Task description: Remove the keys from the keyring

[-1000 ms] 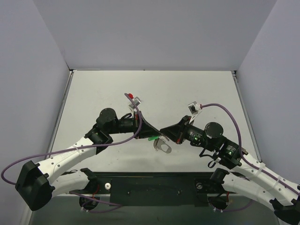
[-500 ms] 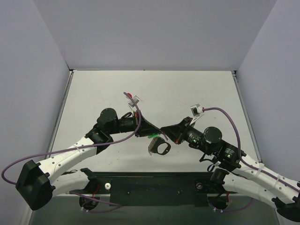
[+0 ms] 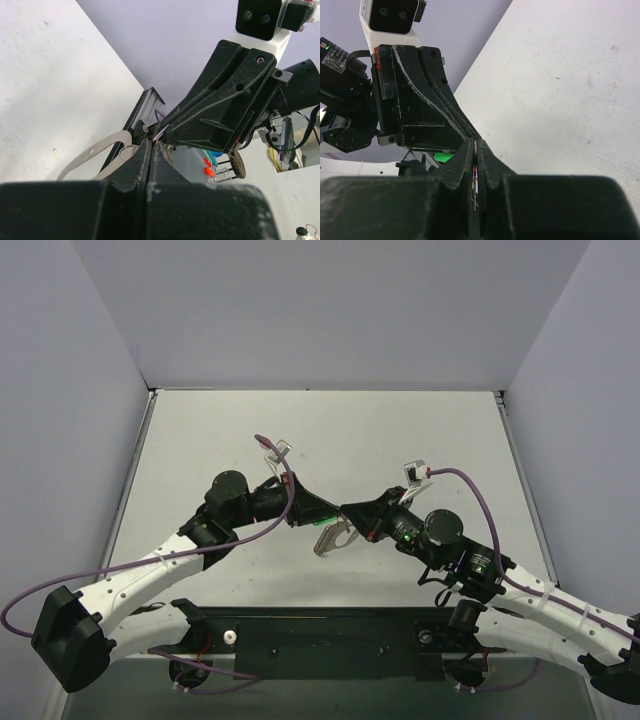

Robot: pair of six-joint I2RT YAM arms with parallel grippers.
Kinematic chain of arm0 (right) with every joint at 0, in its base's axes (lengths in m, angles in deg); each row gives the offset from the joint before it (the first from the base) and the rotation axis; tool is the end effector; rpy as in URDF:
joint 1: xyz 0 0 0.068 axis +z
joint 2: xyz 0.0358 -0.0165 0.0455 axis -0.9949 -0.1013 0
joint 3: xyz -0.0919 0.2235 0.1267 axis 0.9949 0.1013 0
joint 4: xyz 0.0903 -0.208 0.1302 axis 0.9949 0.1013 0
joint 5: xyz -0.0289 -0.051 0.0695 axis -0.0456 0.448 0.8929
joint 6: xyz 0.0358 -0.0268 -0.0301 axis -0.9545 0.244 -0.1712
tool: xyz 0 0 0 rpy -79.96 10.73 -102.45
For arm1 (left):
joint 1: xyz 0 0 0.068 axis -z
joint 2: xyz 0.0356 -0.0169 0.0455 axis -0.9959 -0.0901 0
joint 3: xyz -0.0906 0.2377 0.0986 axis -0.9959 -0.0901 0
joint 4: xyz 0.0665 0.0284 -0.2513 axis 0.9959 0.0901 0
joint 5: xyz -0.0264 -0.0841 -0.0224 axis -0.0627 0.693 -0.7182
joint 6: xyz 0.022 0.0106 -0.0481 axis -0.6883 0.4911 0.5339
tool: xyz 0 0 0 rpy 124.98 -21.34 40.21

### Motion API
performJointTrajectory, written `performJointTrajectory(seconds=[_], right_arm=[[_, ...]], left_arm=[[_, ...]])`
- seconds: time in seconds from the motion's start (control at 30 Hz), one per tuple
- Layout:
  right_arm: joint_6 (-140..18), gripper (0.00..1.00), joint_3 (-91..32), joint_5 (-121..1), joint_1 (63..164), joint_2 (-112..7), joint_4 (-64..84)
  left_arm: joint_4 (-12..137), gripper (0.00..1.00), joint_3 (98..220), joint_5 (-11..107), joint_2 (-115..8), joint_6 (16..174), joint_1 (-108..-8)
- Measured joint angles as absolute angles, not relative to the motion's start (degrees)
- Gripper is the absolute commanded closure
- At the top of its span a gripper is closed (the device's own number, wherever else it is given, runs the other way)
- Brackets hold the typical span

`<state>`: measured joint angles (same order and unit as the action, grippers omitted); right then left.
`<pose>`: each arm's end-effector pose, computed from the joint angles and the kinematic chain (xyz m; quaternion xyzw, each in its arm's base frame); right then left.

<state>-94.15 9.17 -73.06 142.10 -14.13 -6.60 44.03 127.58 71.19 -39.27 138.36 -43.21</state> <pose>0.1005 0.1541 0.3462 -0.0639 0.6395 0.5577 0.5253 0.1731 -0.1784 0.3155 0.1123 0.6971 -0.6352 0.3129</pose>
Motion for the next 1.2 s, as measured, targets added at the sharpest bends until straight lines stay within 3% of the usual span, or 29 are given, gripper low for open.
performJointTrajectory(seconds=[0.1, 0.27, 0.4, 0.73, 1.2], right_arm=[[-94.13, 1.0, 9.1, -73.33, 142.27, -14.2, -6.53], [-93.39, 1.0, 7.66, -73.33, 142.47, -14.9, -5.05], [-92.95, 1.0, 6.59, -72.95, 142.82, -15.42, -3.56], [-92.65, 1.0, 5.37, -68.21, 144.24, -15.64, 0.48], [-91.55, 1.0, 3.68, -65.76, 143.93, -16.23, 3.15]], left_arm=[[44.21, 0.98, 127.58, 70.91, -39.07, 138.23, -43.21], [44.64, 0.7, 127.58, 70.36, -38.48, 136.83, -43.21], [46.57, 0.59, 128.17, 69.05, -38.11, 134.93, -43.42], [48.84, 0.55, 129.37, 63.54, -37.59, 131.13, -44.89], [55.24, 0.5, 131.54, 64.35, -35.45, 123.26, -44.89]])
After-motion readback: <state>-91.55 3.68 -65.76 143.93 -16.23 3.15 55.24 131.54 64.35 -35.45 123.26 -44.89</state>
